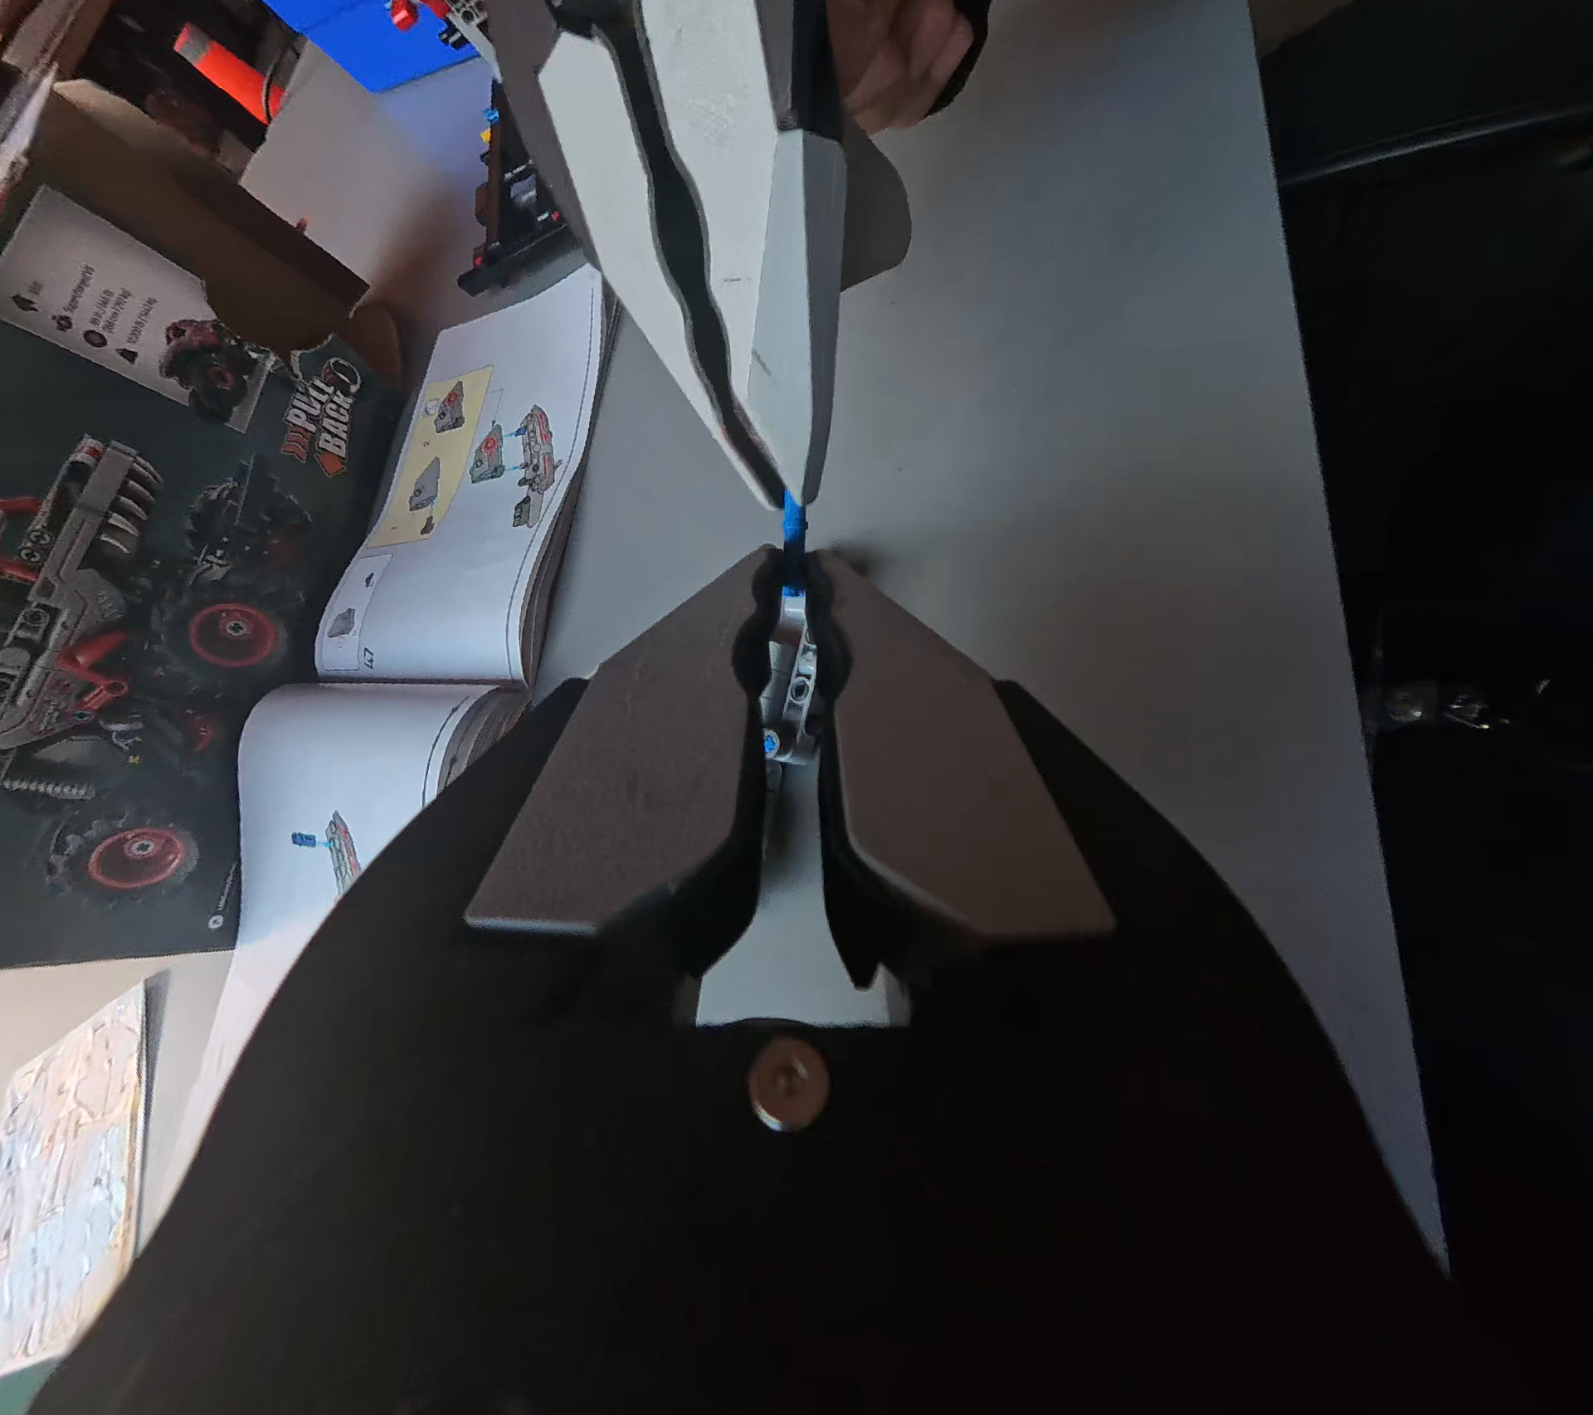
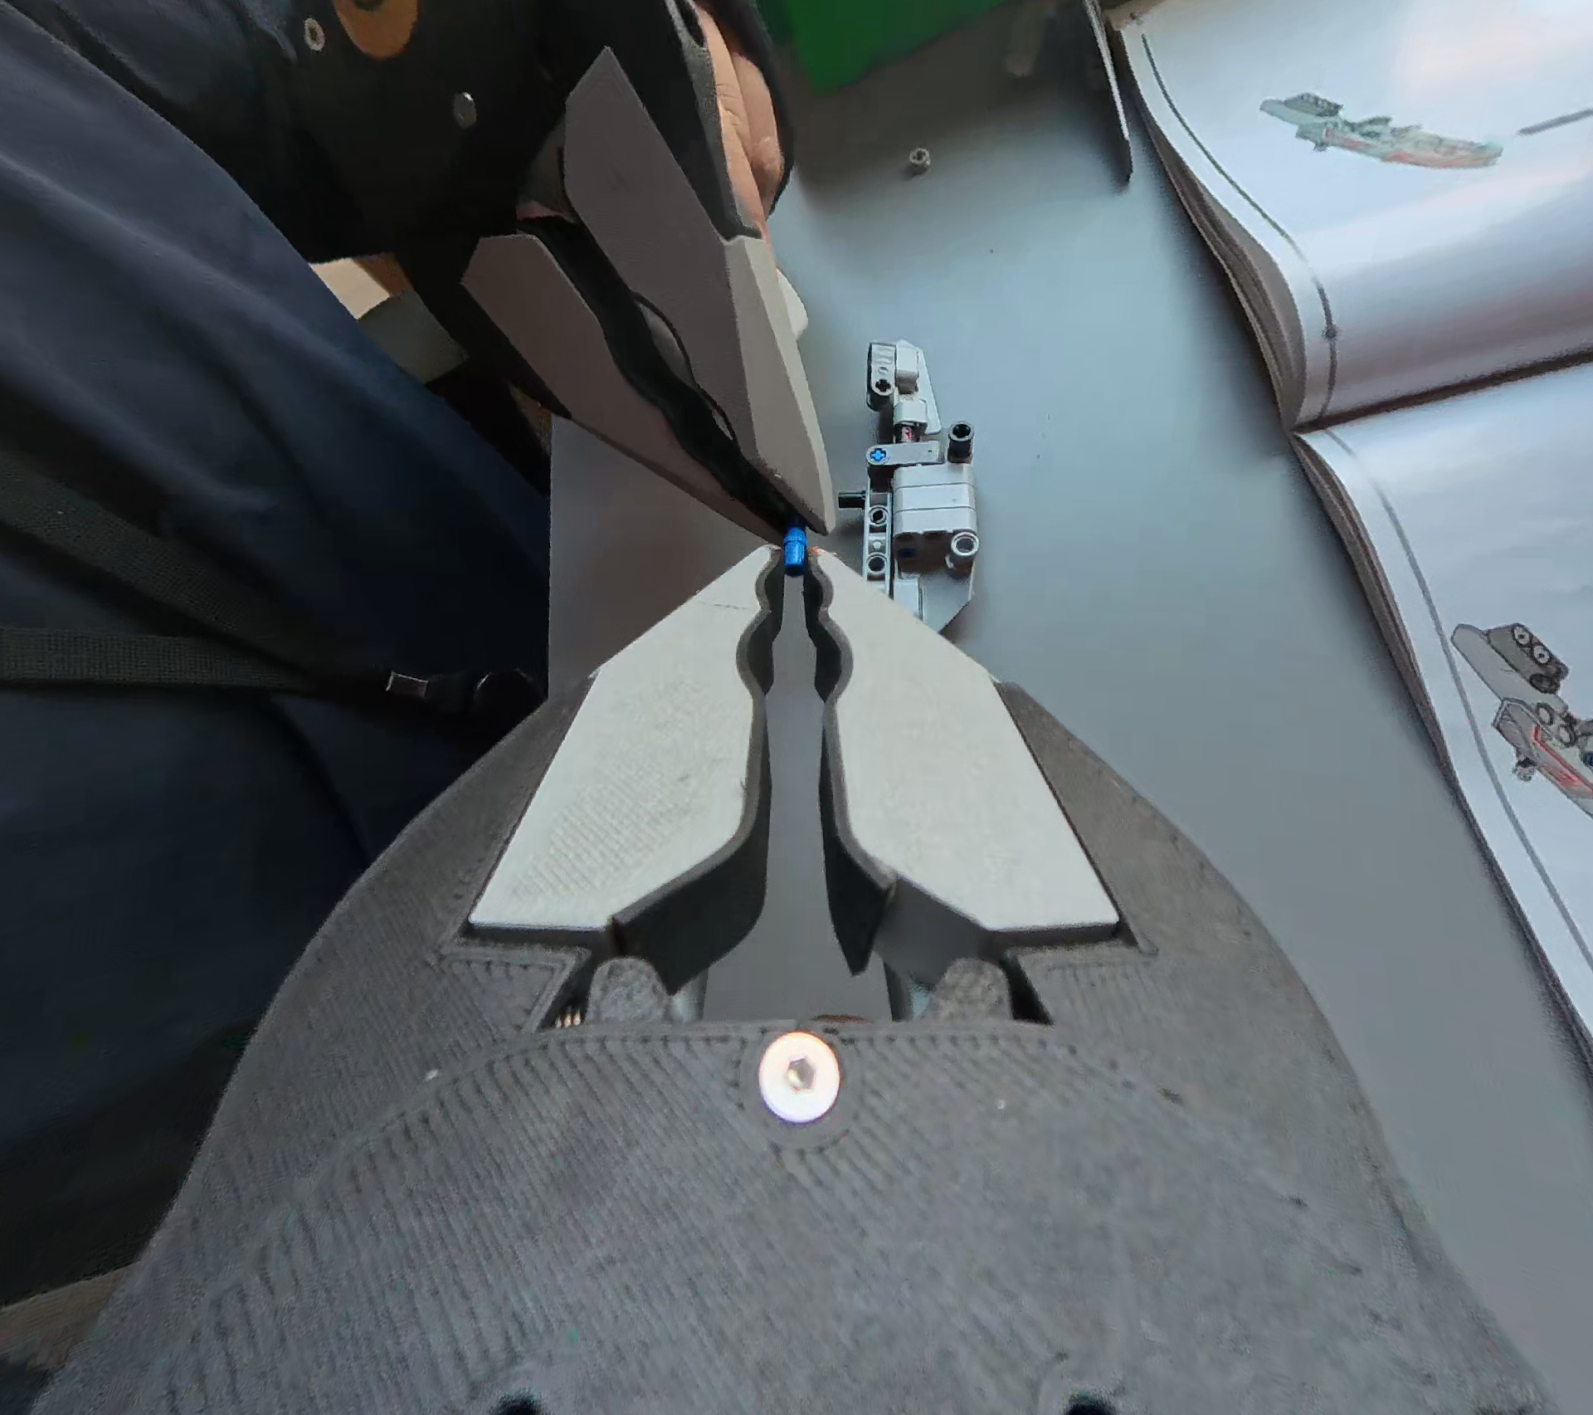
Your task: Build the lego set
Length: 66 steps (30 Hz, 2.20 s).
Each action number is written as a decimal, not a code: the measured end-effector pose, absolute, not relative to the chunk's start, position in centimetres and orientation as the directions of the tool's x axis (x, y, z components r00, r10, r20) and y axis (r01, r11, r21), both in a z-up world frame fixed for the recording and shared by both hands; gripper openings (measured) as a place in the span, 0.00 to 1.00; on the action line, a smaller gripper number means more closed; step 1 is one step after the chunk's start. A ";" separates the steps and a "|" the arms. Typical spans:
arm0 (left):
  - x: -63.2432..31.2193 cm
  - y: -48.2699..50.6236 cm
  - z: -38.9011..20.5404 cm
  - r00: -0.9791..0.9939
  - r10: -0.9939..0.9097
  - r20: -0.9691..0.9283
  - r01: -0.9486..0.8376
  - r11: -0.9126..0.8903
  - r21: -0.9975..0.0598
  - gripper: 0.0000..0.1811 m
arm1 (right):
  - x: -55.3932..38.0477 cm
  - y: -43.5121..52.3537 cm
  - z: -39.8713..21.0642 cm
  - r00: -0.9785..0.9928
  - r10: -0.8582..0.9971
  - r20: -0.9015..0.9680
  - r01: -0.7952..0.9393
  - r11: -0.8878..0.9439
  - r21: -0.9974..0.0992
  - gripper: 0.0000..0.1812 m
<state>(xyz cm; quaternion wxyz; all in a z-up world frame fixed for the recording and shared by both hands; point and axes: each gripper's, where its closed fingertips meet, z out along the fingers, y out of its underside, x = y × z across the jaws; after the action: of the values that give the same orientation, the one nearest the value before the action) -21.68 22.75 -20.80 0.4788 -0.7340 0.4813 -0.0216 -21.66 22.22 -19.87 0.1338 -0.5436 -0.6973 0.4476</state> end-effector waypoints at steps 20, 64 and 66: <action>-25.9 21.0 -19.0 0.632 -0.737 -0.237 -0.426 -0.075 -0.902 0.00 | -24.0 23.9 -24.7 -0.292 0.894 -0.341 0.733 -0.020 -0.680 0.16; -22.5 21.0 -16.3 0.553 -0.833 0.026 -0.129 -0.117 -0.985 0.01 | -24.1 20.3 -15.0 -0.402 0.915 -0.037 0.282 0.085 -0.956 0.01; -22.4 21.0 -16.2 0.551 -0.834 0.035 -0.118 -0.120 -0.986 0.01 | -24.1 20.2 -15.3 -0.404 0.914 -0.038 0.288 0.088 -0.954 0.02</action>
<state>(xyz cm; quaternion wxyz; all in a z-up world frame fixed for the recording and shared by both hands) -22.44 20.95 -16.22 0.5629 -0.6774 0.3512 -0.3177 -24.07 20.17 -15.25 0.3101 -0.4492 -0.6691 0.5044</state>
